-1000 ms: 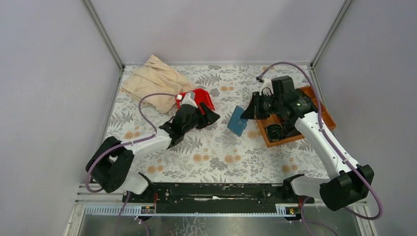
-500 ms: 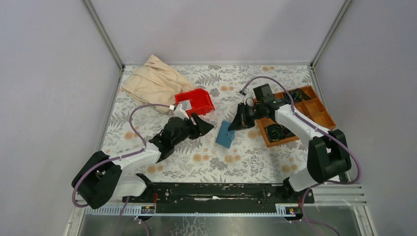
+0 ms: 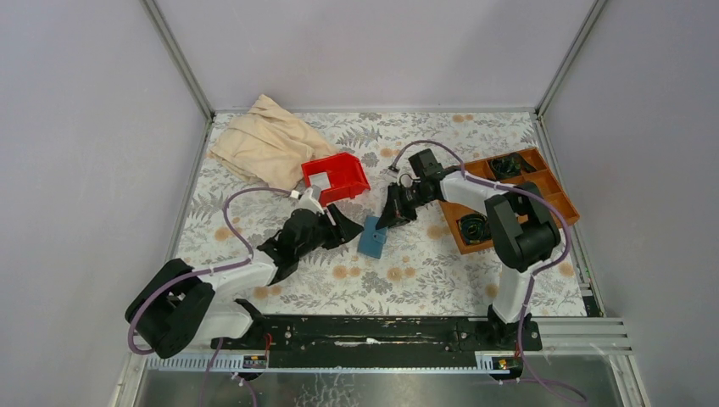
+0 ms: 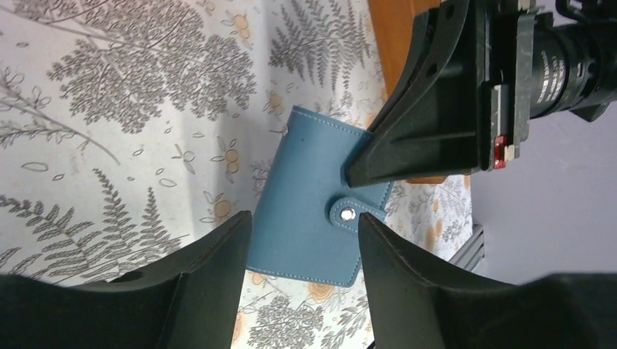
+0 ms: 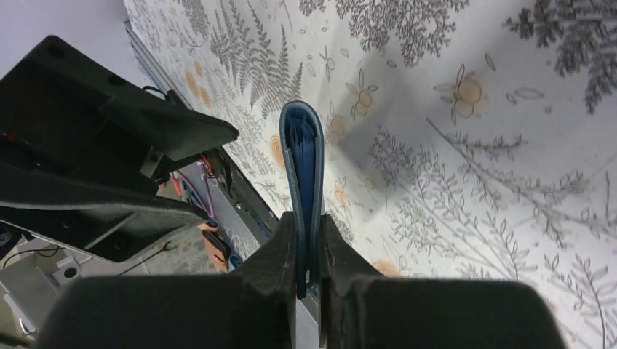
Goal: Put the credit cards into the card holder
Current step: Place the card holder at the center of the board.
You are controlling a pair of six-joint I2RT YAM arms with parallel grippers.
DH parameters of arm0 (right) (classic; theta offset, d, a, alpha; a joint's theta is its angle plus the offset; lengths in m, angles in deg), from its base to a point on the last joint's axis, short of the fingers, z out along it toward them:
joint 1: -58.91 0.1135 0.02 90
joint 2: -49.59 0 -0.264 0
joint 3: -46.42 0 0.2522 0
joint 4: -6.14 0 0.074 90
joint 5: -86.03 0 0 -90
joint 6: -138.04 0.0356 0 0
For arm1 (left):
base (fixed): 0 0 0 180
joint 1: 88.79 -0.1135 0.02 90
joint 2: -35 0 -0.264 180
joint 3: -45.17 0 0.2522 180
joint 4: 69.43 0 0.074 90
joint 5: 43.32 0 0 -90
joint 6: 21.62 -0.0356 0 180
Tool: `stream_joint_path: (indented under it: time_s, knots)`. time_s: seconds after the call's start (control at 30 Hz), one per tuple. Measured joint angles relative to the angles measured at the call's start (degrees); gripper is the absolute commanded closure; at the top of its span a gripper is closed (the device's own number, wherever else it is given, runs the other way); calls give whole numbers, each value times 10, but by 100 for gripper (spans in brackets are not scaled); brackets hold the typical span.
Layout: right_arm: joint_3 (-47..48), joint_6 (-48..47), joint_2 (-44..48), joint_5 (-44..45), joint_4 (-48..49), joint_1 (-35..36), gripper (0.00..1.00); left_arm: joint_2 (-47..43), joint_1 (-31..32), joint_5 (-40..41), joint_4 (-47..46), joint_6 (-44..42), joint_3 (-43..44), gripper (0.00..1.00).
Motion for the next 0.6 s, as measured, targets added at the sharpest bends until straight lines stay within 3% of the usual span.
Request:
stream_joint_path:
  time_s: [0.2,0.33,0.6]
  knots:
    - [43,-2,-60,-8,3,12,98,19,0,9,8,0,-9,41]
    - [77,-15,-87,-5,-9,17,78,34,0,24,27,-2,-9,43]
    - [134,-59,-106,46,-55,21,55,76,0,36,34,-2,-9,45]
